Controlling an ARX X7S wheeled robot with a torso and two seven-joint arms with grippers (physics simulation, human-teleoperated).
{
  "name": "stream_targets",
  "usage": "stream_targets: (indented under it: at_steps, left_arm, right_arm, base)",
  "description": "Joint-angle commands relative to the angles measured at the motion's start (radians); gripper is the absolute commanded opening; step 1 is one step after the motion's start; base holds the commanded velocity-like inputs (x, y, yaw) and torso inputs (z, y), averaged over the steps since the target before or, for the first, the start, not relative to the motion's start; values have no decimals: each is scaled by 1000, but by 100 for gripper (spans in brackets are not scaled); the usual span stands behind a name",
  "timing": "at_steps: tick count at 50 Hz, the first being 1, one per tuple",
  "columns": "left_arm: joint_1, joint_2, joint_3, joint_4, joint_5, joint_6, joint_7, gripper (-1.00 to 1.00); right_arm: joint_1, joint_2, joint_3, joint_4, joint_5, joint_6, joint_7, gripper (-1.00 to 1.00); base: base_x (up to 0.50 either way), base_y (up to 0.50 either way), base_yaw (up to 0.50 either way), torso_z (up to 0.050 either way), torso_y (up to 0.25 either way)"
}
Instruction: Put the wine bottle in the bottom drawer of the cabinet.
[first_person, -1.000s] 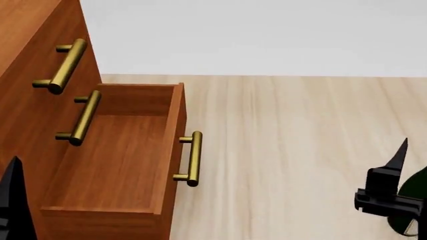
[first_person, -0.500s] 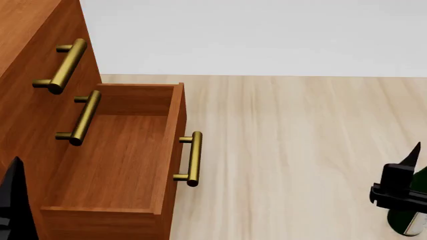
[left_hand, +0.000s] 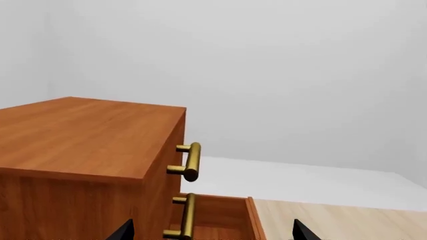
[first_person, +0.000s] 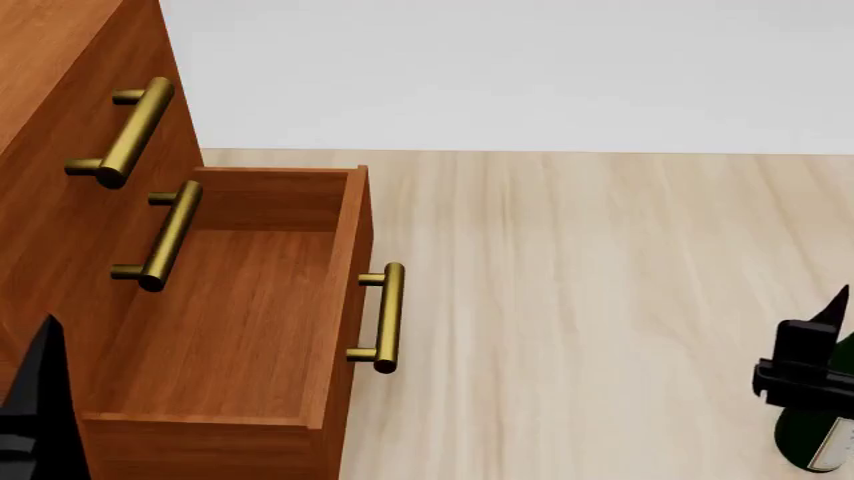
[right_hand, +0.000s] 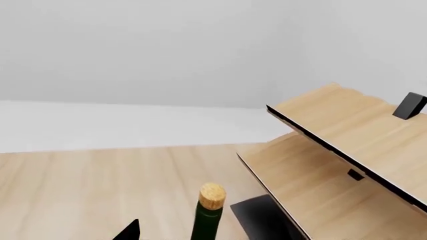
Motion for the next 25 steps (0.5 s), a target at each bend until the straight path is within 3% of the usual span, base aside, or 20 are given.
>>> stream_targets:
  at_steps: [1,25]
  left_arm:
    - [7,-6,2,-2,1,8,7,100]
    - [23,7,14,-19,13,14,21,100]
  right_arm:
    - [42,-17,-24,80,-23,-4,-37,100]
    - [176,-77,-106,288,-86,16,-125,100]
  base:
    - [0,0,0,0,0]
    - [0,0,0,0,0]
